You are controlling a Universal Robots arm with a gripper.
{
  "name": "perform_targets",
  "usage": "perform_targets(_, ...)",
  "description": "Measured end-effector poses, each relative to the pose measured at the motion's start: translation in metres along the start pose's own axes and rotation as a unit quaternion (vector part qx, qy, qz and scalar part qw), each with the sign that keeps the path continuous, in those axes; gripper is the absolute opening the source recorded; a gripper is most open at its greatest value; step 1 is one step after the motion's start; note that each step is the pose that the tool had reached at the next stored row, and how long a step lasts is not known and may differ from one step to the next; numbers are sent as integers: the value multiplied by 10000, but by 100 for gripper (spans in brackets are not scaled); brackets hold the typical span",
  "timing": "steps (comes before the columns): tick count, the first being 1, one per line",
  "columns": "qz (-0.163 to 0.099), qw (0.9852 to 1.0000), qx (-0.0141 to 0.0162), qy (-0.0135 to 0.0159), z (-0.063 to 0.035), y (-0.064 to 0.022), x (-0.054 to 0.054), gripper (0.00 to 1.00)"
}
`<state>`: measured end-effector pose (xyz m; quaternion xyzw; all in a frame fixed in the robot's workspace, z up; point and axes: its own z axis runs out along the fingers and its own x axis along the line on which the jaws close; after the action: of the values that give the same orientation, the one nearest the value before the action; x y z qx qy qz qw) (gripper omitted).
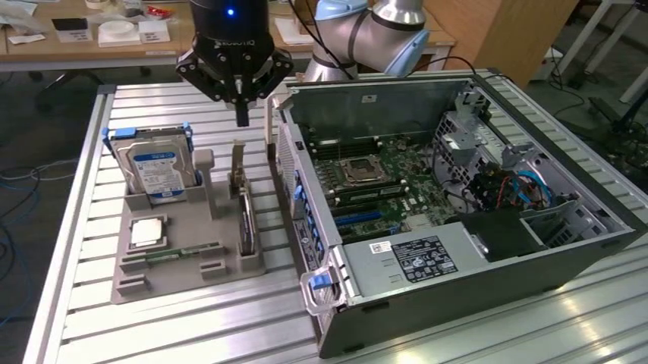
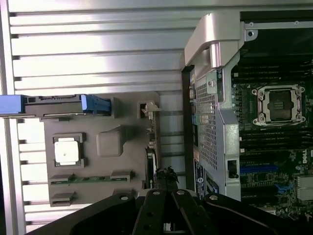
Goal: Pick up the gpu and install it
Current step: 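Reach for the gpu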
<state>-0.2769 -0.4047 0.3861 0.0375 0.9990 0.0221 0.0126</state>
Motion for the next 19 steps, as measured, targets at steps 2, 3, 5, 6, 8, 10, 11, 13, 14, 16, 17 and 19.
perform_targets(2, 0, 10000, 0, 0, -1, -25, 3, 11)
perform_targets(3, 0, 10000, 0, 0, -2, -40, 4, 11)
perform_targets(5, 0, 10000, 0, 0, -3, -73, 6, 11)
perform_targets(6, 0, 10000, 0, 0, -4, -92, 7, 11)
perform_targets(8, 0, 10000, 0, 0, -5, -127, 11, 11)
perform_targets(10, 0, 10000, 0, 0, -7, -160, 14, 11)
perform_targets(11, 0, 10000, 0, 0, -8, -174, 16, 11)
perform_targets(13, 0, 10000, 1, 0, -9, -203, 22, 11)
perform_targets(14, 0, 10000, 1, 0, -10, -217, 25, 11)
perform_targets(16, -1, 10000, 2, 0, -11, -245, 31, 11)
perform_targets(17, -1, 10000, 3, 0, -12, -258, 34, 11)
perform_targets(19, -1, 10000, 4, 0, -13, -278, 42, 11)
